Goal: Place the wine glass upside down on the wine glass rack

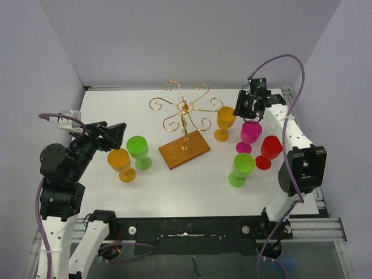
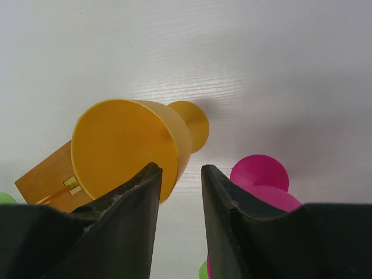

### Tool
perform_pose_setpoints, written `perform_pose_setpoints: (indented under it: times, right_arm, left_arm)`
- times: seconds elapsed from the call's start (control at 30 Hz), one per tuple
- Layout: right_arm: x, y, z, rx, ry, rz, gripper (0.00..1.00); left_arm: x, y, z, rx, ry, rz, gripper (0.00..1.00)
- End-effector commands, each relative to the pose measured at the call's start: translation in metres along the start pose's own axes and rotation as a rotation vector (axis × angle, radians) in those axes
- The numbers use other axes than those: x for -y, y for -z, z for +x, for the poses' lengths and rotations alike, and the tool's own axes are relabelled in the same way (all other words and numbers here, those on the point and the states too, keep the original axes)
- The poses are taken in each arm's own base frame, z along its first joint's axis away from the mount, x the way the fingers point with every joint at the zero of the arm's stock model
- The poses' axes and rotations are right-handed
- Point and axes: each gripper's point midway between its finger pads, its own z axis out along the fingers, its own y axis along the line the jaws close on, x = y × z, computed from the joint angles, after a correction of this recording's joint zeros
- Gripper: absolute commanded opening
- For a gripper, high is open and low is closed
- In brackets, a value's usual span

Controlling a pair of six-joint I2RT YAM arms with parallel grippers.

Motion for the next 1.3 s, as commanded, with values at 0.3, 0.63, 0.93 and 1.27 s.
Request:
perform_pose_setpoints:
  times: [0.3, 0.63, 0.93, 1.27]
  right_arm:
    - [-0.010, -0.008, -0.020, 0.052, 0.074, 0.023, 0.24]
    - [-0.009, 0.004, -0.039, 0.134, 0.112, 0.135, 0.00]
    - [-0.036, 0.114, -0.102, 0.489, 0.104, 0.249, 0.00]
    - [-0.051, 0.254, -0.116, 0.900, -0.043, 0.179, 0.00]
  left_arm:
    - [0.001, -0.006, -0.015, 0.071, -0.047, 0.006, 0.74]
    - [0.007, -0.002, -0.026, 0.096, -0.051, 0.018, 0.74]
    - [0.042, 0.013, -0.071, 0.248, 0.068, 0.133, 0.74]
    - [0.087, 0.022, -0.076, 0.193, 0.109, 0.339, 0.75]
